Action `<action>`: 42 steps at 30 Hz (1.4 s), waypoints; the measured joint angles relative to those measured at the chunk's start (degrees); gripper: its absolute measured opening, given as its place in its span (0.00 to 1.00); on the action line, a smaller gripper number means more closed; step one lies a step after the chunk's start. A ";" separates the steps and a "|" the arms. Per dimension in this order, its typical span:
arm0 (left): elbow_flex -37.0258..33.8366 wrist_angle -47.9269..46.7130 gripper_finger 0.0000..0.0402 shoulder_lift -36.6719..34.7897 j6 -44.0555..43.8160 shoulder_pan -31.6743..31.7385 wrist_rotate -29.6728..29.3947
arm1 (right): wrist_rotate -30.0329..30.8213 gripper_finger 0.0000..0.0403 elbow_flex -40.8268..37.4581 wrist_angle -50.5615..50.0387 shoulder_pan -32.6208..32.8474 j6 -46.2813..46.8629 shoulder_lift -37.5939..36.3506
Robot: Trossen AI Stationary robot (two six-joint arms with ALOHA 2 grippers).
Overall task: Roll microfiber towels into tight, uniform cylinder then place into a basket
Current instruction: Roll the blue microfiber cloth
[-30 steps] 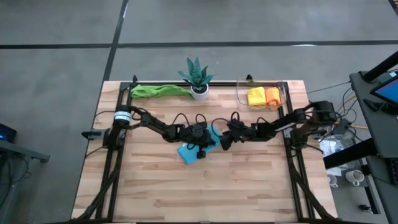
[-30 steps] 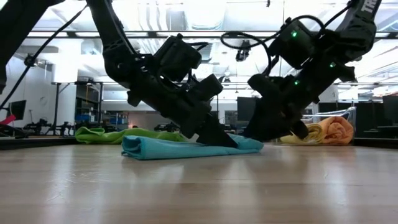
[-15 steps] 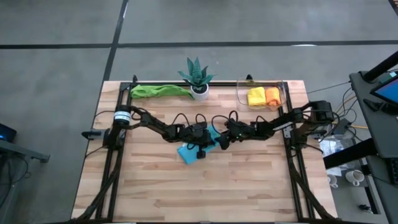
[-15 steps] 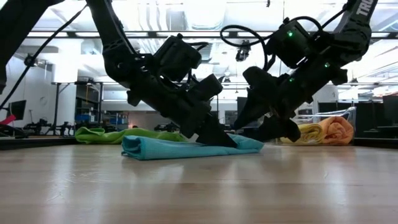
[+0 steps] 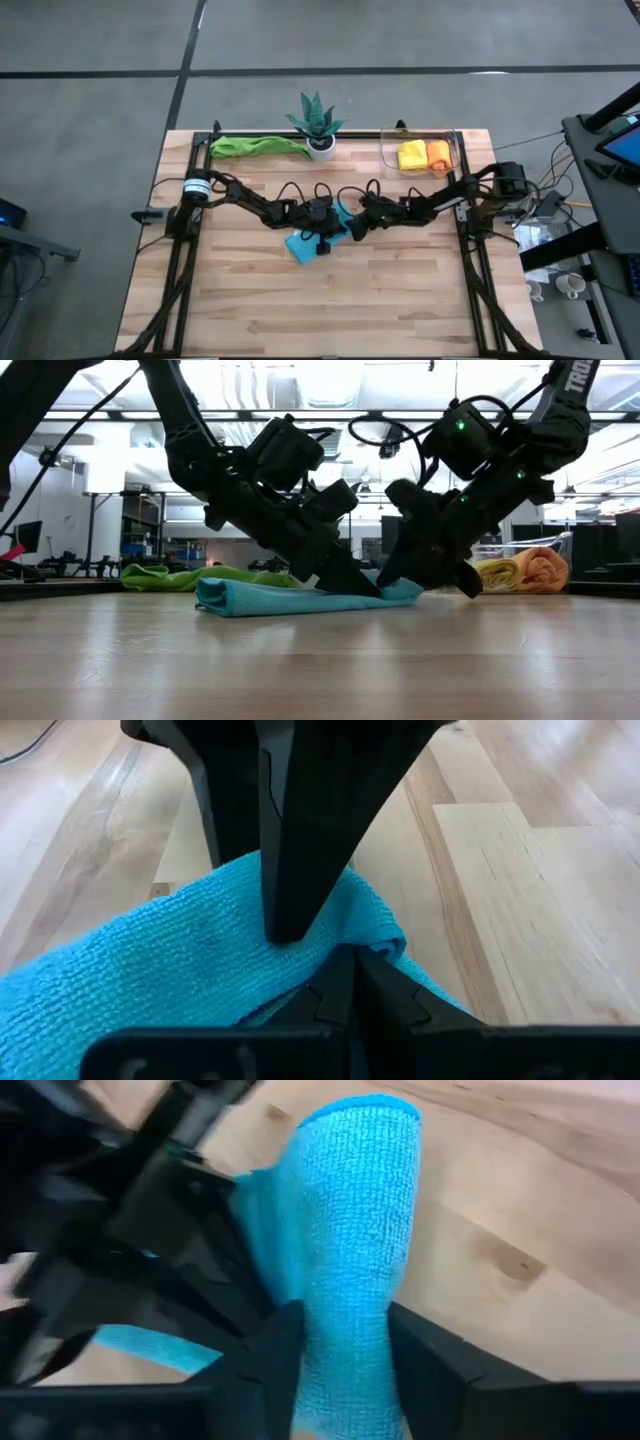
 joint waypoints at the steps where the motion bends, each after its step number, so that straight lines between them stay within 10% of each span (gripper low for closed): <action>1: 0.00 0.04 0.00 0.00 0.00 0.00 0.02 | 0.03 0.31 0.08 0.07 0.03 -0.35 -0.36; 9: -0.11 1.64 0.00 0.13 -2.27 0.00 -0.04 | 0.29 0.04 0.20 0.17 0.77 -3.40 -0.79; 21: -1.88 -13.05 0.00 -12.56 -3.02 -0.35 -1.70 | 9.77 0.03 11.58 -28.24 3.58 -12.14 -1.37; 42: -10.00 -2.56 0.00 -16.97 -8.92 -1.33 -6.66 | 24.12 0.02 33.88 -67.08 7.12 -15.02 8.03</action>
